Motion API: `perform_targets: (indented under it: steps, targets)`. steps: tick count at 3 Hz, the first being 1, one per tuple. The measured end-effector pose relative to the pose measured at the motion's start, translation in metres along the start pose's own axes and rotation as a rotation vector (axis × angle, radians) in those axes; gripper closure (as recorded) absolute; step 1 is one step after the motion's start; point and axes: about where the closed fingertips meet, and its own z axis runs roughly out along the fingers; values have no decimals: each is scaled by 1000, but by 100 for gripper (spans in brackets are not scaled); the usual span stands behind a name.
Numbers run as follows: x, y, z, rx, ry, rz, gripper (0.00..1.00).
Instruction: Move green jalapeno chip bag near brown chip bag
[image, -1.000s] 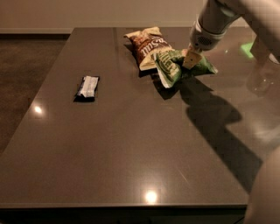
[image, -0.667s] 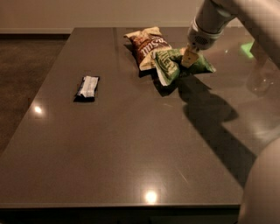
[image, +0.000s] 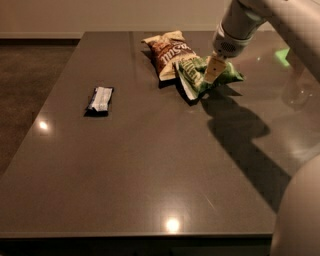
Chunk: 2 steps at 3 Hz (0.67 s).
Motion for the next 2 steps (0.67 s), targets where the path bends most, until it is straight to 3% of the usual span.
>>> perform_targets:
  steps: [1,2]
  targets:
    - [0,1,2,-3,1,-1,0]
    - [0,1,2,-3,1,-1,0]
